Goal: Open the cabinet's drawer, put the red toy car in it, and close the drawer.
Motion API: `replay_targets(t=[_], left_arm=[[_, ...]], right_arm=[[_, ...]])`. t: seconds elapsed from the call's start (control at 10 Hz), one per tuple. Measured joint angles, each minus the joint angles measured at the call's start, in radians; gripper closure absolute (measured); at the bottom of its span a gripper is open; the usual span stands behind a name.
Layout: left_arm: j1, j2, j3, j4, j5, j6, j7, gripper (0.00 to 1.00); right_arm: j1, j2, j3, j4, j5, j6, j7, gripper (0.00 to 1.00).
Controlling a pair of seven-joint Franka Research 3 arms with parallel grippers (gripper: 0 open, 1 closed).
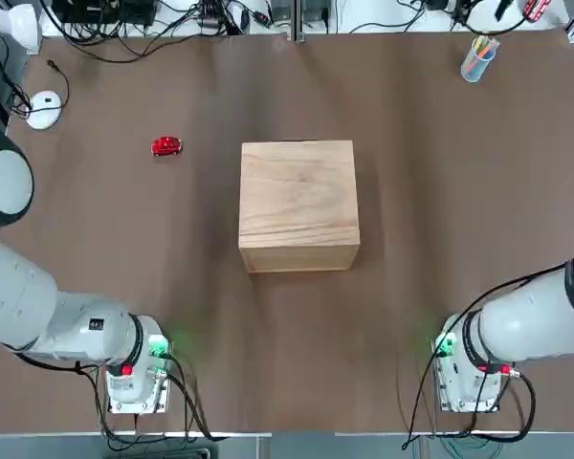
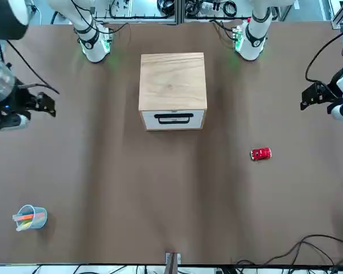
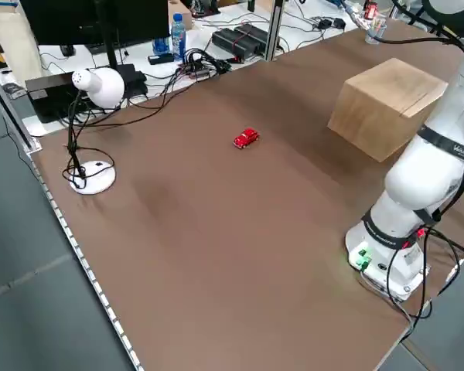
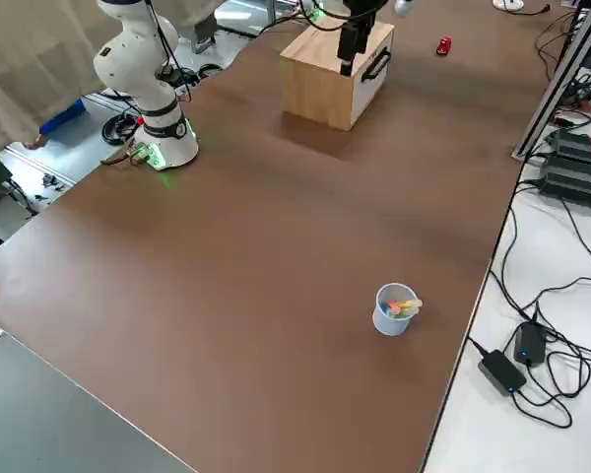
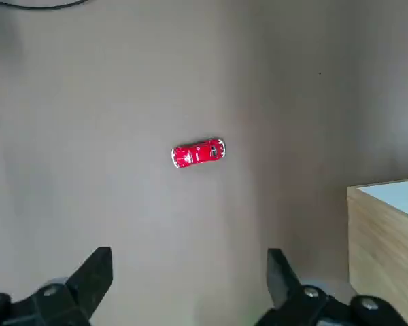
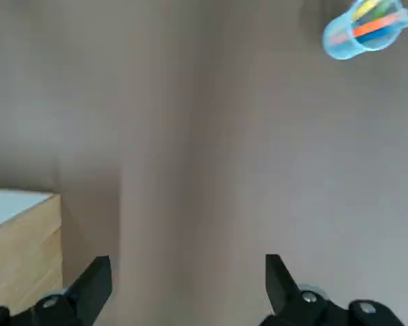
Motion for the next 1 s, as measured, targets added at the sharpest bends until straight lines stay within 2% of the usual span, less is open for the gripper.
replay_targets(t=[0.2,0.4,0.7,1.0], left_arm=[[0.000,0.000,-0.001,0.000,0.000,0.000,0.001,0.00],[-0.005,0.000,-0.013,0.005,-0.018,0.000,0.006,0.00],[-0.024,-0.001,-0.104,0.007,-0.037,0.000,-0.016,0.00],[-0.040,0.000,-0.112,0.007,-0.045,0.004,-0.012,0.00]], right_arm=[[0.090,0.028,0.002,-0.005,-0.001,-0.001,-0.013,0.00],[0.161,0.077,0.003,-0.004,-0.001,-0.010,-0.109,0.00],[0.194,0.142,0.003,0.010,0.000,-0.020,-0.262,0.00],[0.253,0.220,0.004,0.080,0.002,-0.020,-0.305,0.00]])
